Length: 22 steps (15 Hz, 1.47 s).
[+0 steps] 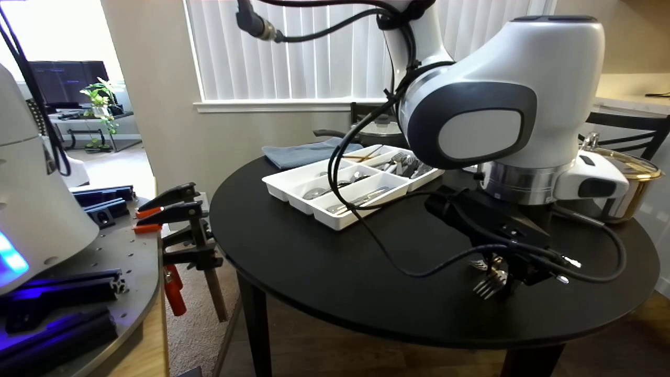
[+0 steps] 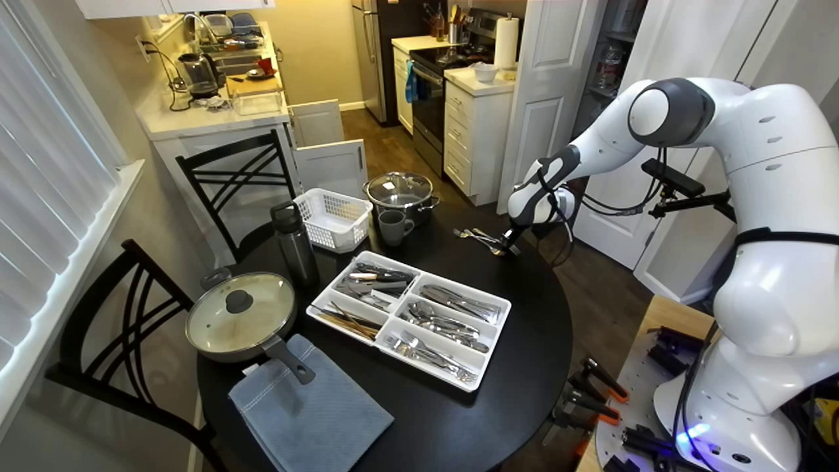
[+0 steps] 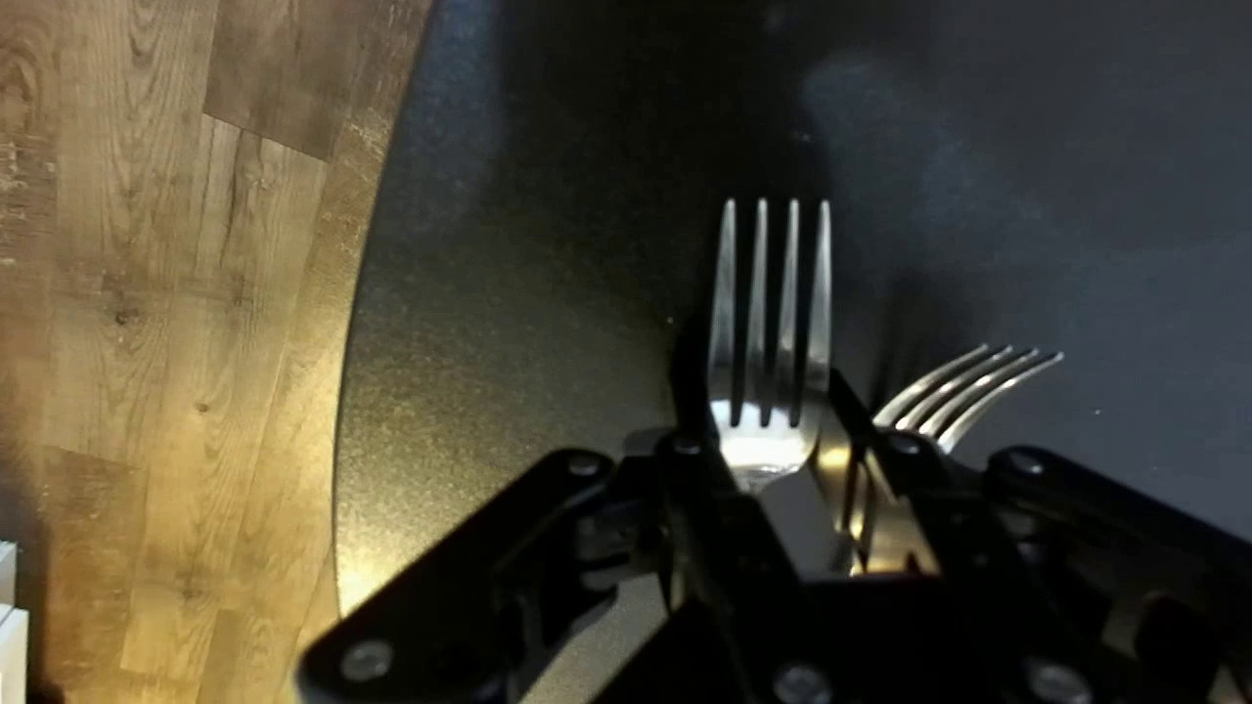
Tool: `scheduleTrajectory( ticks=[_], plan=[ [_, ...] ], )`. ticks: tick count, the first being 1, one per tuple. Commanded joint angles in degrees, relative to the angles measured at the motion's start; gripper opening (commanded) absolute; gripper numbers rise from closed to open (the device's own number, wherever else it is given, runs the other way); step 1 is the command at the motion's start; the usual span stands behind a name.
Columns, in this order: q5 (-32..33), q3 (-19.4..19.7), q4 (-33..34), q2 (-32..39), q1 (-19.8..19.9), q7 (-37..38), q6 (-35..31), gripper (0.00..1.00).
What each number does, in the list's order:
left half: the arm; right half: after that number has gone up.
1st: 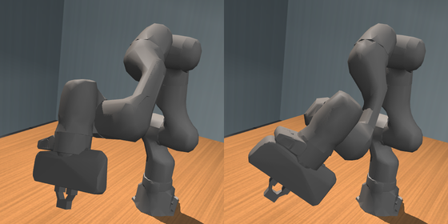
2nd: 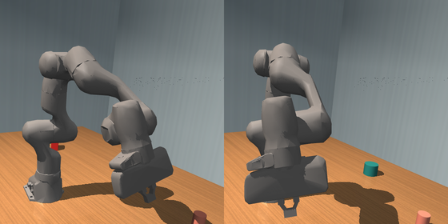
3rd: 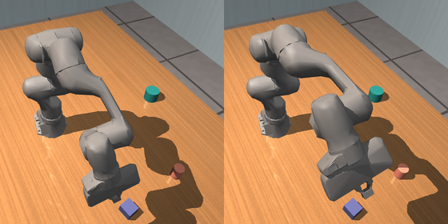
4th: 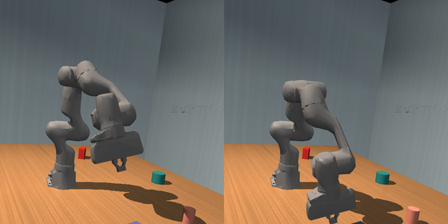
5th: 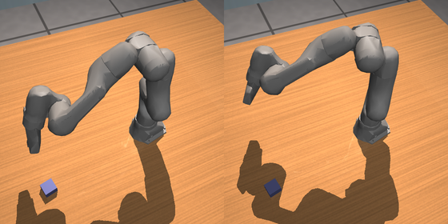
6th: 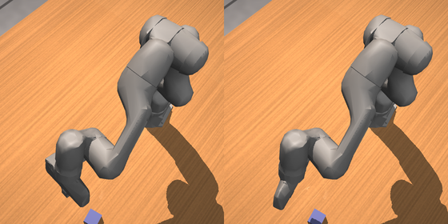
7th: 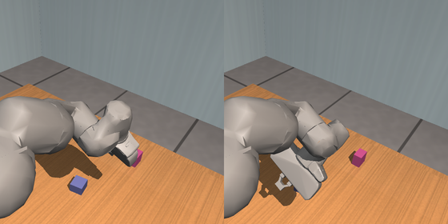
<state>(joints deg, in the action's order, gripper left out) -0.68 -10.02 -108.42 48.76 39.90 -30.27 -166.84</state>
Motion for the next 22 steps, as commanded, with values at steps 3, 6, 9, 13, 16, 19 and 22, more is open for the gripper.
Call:
scheduleTrajectory(
  ticks=[3, 6, 9, 13, 16, 19, 22],
  plan=[
    [0.8, -0.1, -1.9, -3.0, -1.0, 1.9, -2.3, 0.07],
    [1.2, -0.1, -4.2, -6.9, -2.7, 2.9, -5.4, 0.07],
    [0.8, -4.1, -5.5, -9.6, -2.9, 2.0, -6.2, 0.07],
    [-0.4, -7.4, -8.8, -13.3, -8.7, 5.3, -5.4, 0.07],
    [-0.5, -9.3, -10.5, -15.1, -14.0, 6.8, -5.4, 0.07],
    [-0.5, -13.5, -12.0, -16.2, -16.3, 5.2, -4.9, 0.07],
    [-1.7, -21.5, -13.3, -16.3, -14.0, 2.2, -2.6, 0.07]
  ],
)
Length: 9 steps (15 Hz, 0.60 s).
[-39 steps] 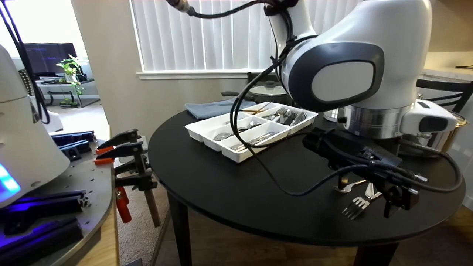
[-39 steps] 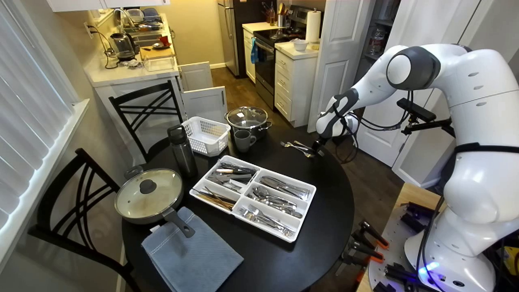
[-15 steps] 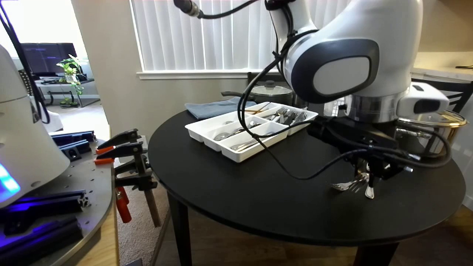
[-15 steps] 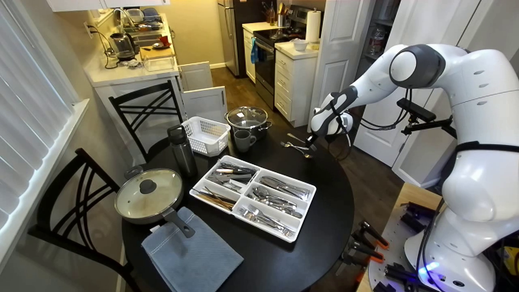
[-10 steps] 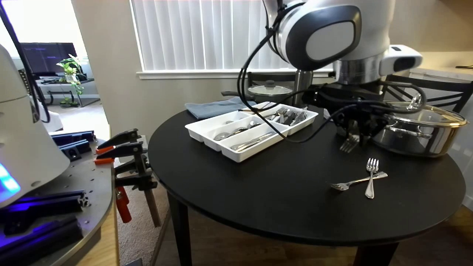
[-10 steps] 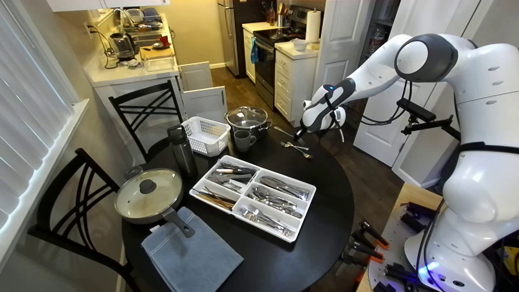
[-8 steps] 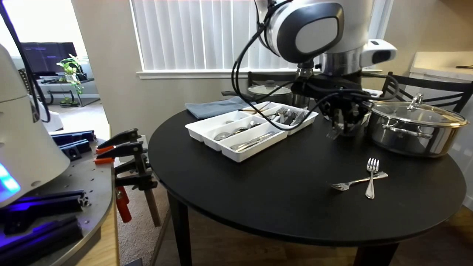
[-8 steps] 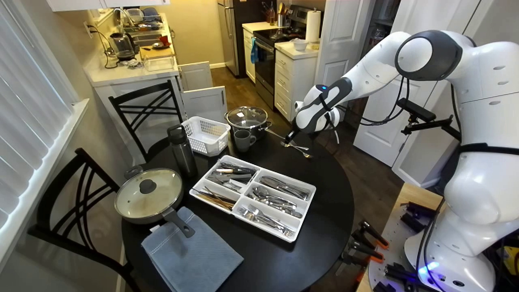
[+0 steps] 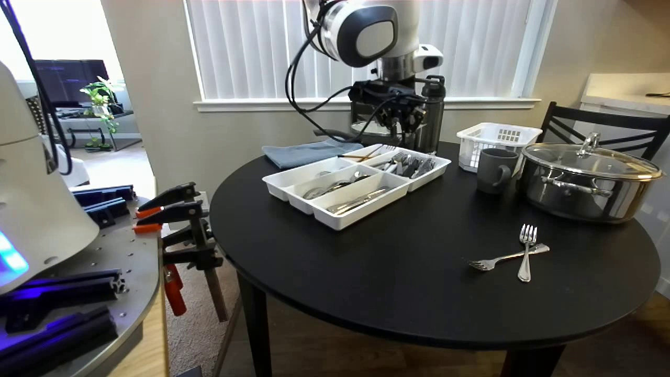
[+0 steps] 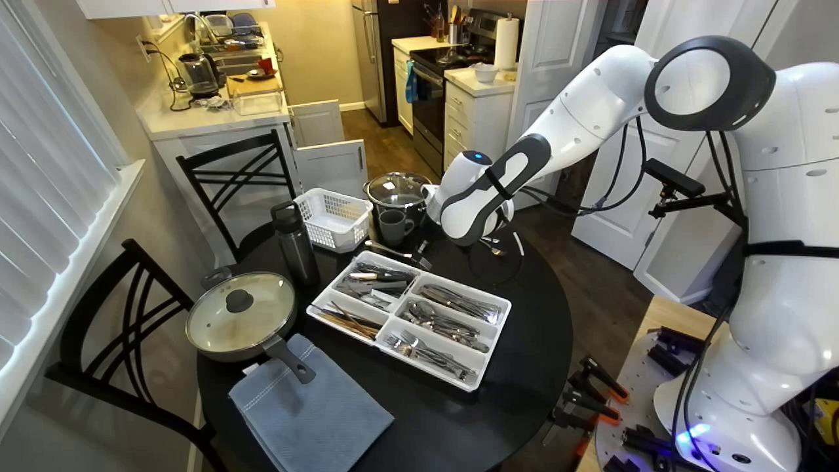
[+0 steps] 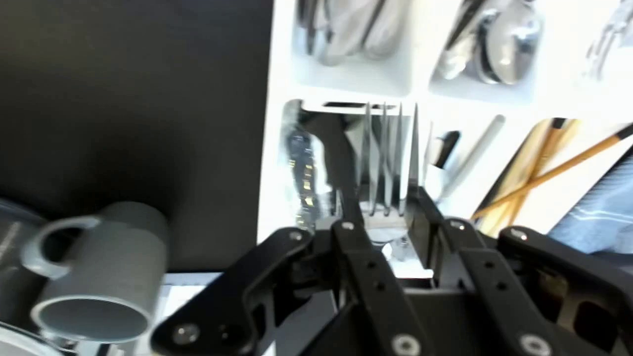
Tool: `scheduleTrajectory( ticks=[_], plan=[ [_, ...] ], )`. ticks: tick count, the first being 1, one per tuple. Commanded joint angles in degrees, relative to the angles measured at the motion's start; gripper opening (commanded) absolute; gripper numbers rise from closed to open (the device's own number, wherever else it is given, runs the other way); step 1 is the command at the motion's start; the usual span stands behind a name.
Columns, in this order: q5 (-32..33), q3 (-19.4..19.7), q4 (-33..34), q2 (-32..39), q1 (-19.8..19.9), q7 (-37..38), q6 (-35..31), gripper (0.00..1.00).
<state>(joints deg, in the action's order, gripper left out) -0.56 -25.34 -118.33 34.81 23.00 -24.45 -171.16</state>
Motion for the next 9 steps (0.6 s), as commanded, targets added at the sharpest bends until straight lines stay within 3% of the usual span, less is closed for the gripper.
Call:
scheduleTrajectory(
  ticks=[1, 2, 5, 9],
  plan=[
    [-2.4, -8.3, -4.2, -2.7, 3.4, -3.6, 3.4, 0.07],
    [-3.5, -10.5, -5.2, -3.4, 4.2, -3.7, 6.3, 0.07],
    [-5.8, -10.9, -8.6, -7.9, 2.8, -3.6, 14.2, 0.07],
    [-5.4, -6.5, -11.5, -14.0, -0.2, -9.0, 20.5, 0.07]
  ],
)
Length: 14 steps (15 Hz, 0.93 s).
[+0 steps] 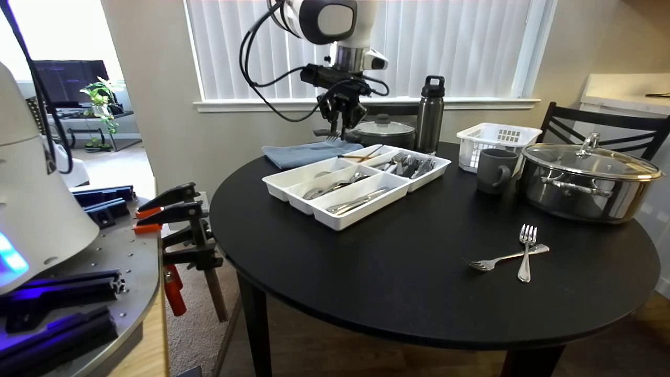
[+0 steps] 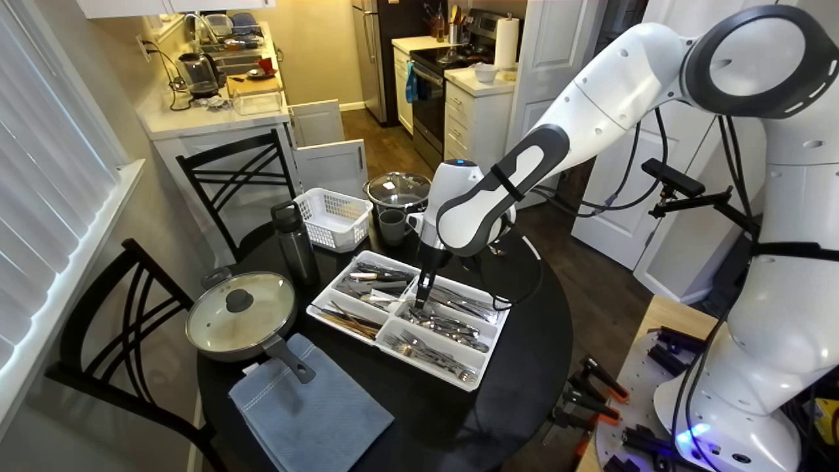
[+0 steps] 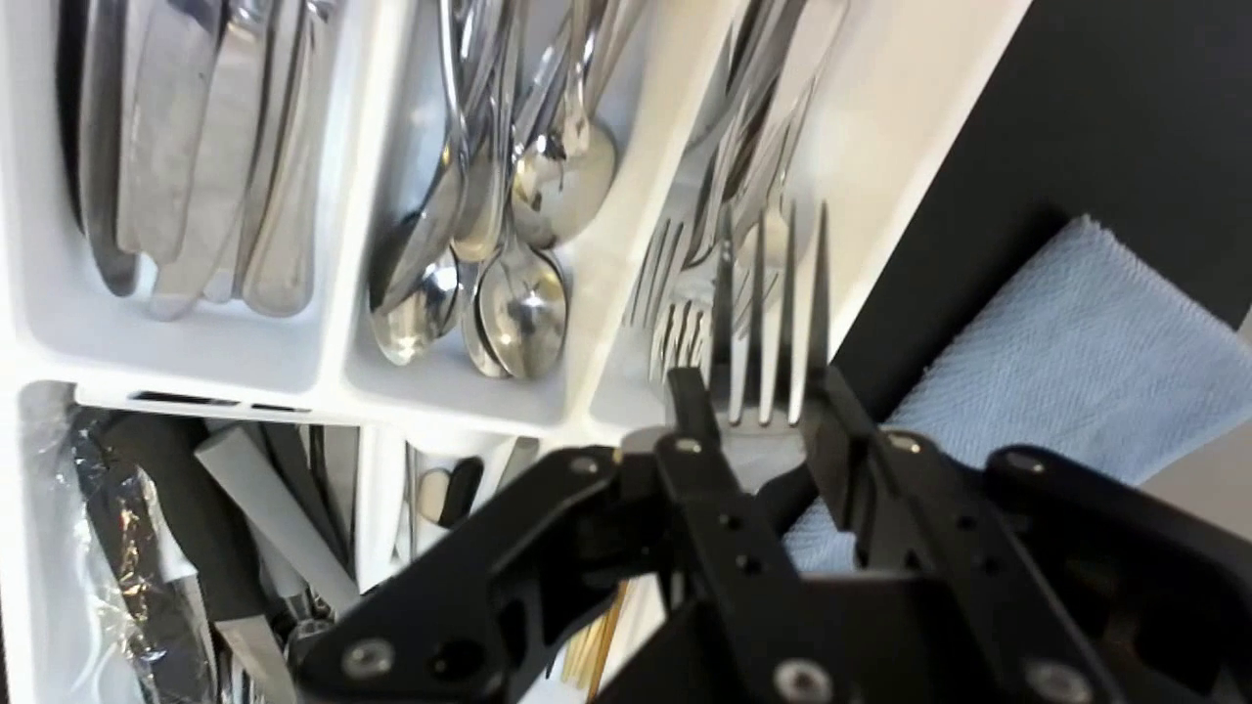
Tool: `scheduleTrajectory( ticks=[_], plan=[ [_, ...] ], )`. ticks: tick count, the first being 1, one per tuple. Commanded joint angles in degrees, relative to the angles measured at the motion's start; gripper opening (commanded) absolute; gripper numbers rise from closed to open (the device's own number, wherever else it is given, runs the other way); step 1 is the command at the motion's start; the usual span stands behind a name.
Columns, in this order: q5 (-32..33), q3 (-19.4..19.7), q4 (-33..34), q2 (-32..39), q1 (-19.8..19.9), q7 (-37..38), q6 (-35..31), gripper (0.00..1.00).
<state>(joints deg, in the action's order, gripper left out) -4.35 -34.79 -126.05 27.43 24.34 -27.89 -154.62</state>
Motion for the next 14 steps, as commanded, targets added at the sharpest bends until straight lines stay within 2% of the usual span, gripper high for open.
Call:
scheduleTrajectory(
  ticks=[1, 5, 8, 12, 14],
  plan=[
    [-1.5, 4.1, -4.2, -7.6, -2.2, -7.4, 5.2, 0.07],
    [-1.3, 11.5, -4.1, -9.3, -7.7, -11.4, 10.5, 0.07],
    [0.6, 16.7, -2.7, -7.2, -12.3, -13.0, 15.1, 0.07],
    [0.3, 20.7, -1.1, -4.3, -16.8, -12.6, 18.6, 0.07],
    [0.2, 22.3, -0.7, -3.7, -19.0, -8.6, 18.5, 0.07]
  ],
)
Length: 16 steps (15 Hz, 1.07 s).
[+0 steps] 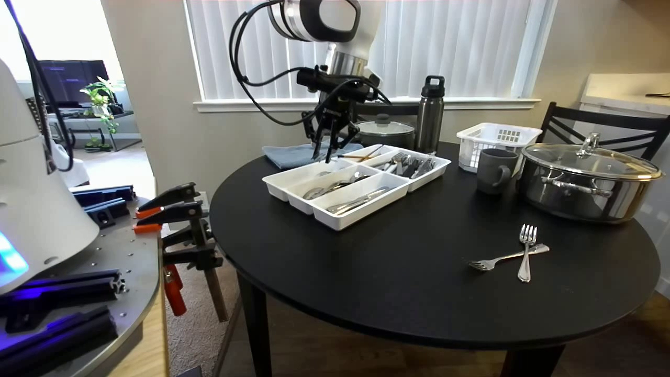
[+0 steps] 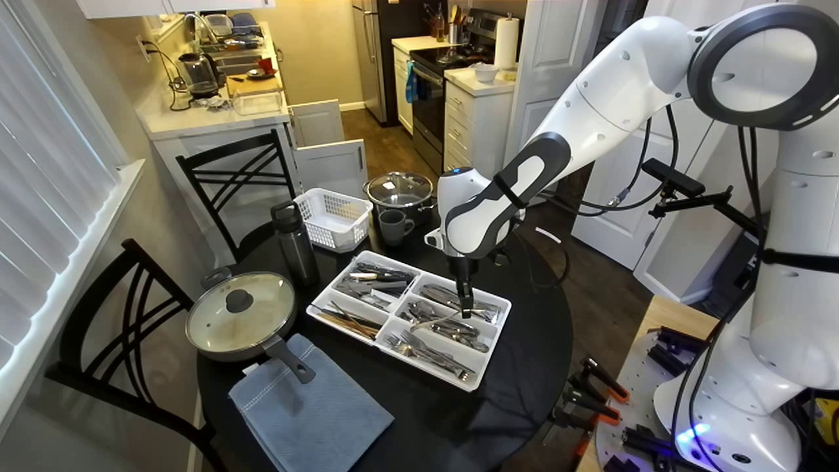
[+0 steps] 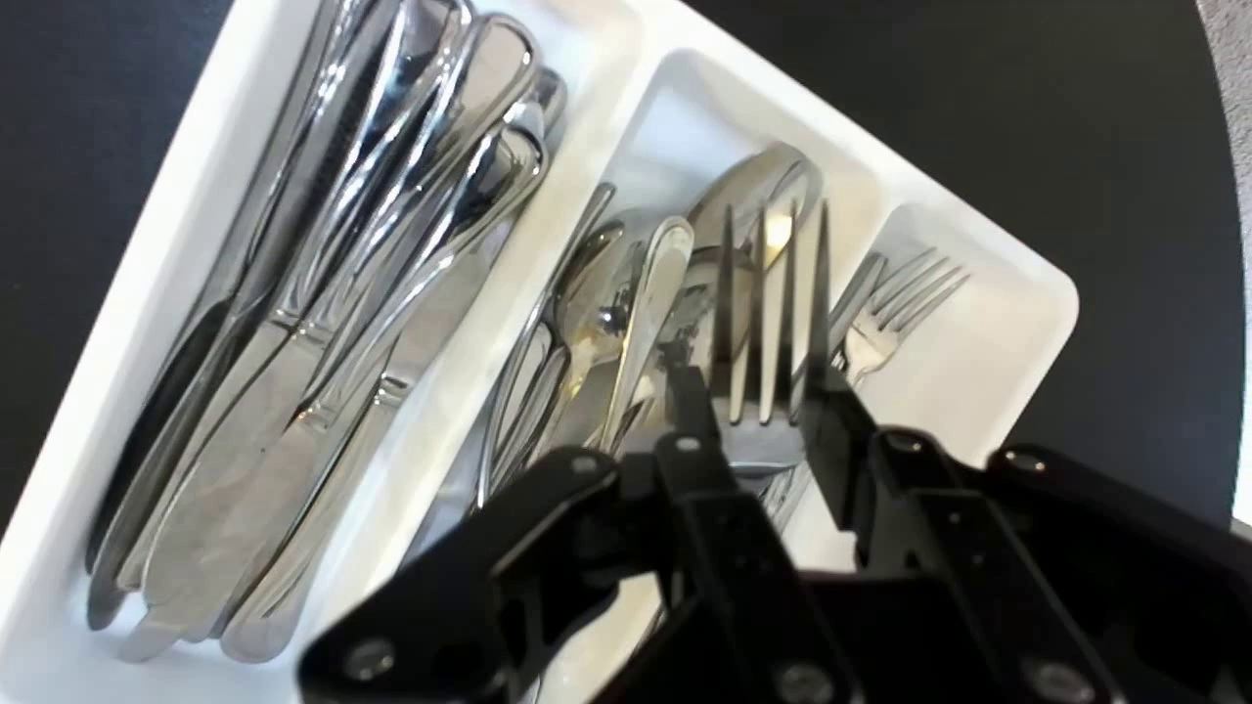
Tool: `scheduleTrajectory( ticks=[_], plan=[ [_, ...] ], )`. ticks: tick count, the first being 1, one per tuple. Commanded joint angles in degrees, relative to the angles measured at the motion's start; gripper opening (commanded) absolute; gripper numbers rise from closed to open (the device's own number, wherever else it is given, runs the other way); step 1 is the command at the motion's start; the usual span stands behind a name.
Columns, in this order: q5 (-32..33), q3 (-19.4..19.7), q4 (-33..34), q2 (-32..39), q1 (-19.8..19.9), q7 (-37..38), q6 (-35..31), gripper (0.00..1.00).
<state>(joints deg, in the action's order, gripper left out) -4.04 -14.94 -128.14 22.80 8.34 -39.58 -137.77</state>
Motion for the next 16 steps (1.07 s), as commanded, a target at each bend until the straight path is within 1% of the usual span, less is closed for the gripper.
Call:
scheduleTrajectory(
  ticks=[1, 4, 7, 8, 10, 11, 16],
  plan=[
    [-0.3, 3.0, 1.5, 1.2, -3.8, 5.2, 1.3, 0.07],
    [-0.3, 5.4, 3.0, 2.2, -6.5, 16.2, 1.7, 0.07],
    [-2.2, 6.2, 4.6, 3.2, -7.5, 23.9, 2.7, 0.07],
    [-3.5, 6.0, 5.2, 3.6, -7.4, 25.4, 3.3, 0.07],
    [-6.4, 5.1, 6.1, 4.1, -6.7, 25.7, 4.7, 0.07],
    [-8.6, 4.2, 6.5, 4.2, -5.9, 24.1, 5.4, 0.07],
    [-15.4, 1.7, 4.3, 0.8, -4.8, 19.3, 3.9, 0.07]
  ],
)
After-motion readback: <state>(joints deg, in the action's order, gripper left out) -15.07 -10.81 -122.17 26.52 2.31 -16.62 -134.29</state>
